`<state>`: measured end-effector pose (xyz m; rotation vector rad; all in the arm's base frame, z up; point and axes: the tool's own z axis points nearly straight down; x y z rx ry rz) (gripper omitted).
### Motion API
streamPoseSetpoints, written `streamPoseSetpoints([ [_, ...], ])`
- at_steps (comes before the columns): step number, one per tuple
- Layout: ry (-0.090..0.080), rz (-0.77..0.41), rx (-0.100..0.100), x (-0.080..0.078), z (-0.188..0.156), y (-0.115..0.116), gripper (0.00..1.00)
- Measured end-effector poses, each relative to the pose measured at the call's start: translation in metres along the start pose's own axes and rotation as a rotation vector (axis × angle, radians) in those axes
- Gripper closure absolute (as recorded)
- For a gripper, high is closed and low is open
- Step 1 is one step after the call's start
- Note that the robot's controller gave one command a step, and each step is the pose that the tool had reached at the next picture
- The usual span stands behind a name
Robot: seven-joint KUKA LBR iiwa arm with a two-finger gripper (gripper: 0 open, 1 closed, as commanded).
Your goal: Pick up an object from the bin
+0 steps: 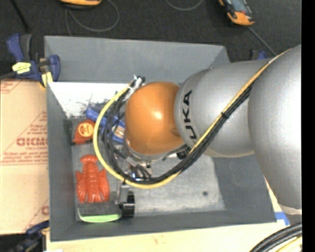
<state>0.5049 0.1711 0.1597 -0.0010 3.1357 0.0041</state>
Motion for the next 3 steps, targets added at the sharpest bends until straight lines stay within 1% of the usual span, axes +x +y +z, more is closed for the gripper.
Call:
streamPoseSetpoints([
  [1, 0.014, 0.052, 0.006, 0.019, -0.002, -0.016, 0.00],
  [2, 0.003, -0.039, 0.002, 0.003, -0.026, -0.008, 0.00],
  [3, 0.000, -0.034, 0.000, 0.014, -0.009, -0.018, 0.00],
])
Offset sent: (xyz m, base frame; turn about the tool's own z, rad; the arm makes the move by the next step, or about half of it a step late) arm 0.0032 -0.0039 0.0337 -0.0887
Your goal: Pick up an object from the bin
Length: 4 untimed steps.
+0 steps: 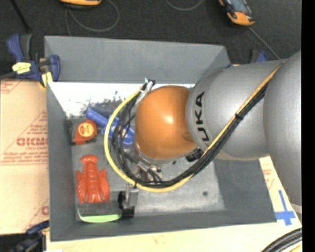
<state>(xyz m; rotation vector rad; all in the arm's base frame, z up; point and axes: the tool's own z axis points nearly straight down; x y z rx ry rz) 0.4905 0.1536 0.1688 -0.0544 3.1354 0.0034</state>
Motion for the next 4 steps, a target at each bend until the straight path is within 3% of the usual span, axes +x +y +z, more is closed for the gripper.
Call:
streamPoseSetpoints([
  [1, 0.004, 0.003, 0.002, 0.006, 0.031, -0.013, 0.00],
  [2, 0.007, -0.310, 0.002, 0.015, 0.041, -0.021, 0.00],
  [3, -0.005, -0.228, 0.000, 0.012, 0.090, -0.029, 1.00],
  [4, -0.005, -0.227, 0.000, 0.012, 0.090, -0.029, 1.00],
])
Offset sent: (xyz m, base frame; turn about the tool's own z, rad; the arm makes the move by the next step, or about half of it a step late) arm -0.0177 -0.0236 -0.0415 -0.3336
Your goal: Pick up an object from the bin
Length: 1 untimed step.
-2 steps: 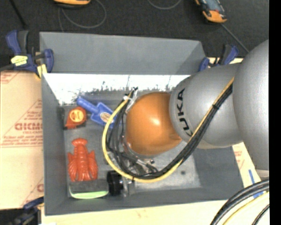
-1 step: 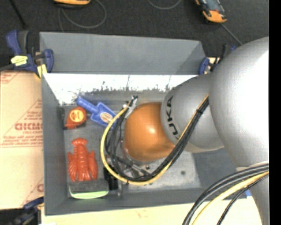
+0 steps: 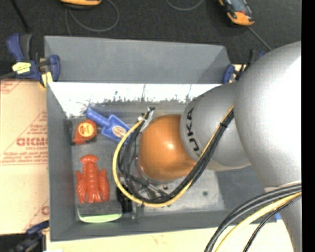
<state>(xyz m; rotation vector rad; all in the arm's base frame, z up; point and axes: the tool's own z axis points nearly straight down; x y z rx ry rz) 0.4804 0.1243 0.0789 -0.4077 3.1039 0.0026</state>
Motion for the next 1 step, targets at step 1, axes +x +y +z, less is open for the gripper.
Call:
streamPoseSetpoints([
  [1, 0.011, 0.011, -0.002, -0.0319, 0.0056, -0.0377, 1.00],
])
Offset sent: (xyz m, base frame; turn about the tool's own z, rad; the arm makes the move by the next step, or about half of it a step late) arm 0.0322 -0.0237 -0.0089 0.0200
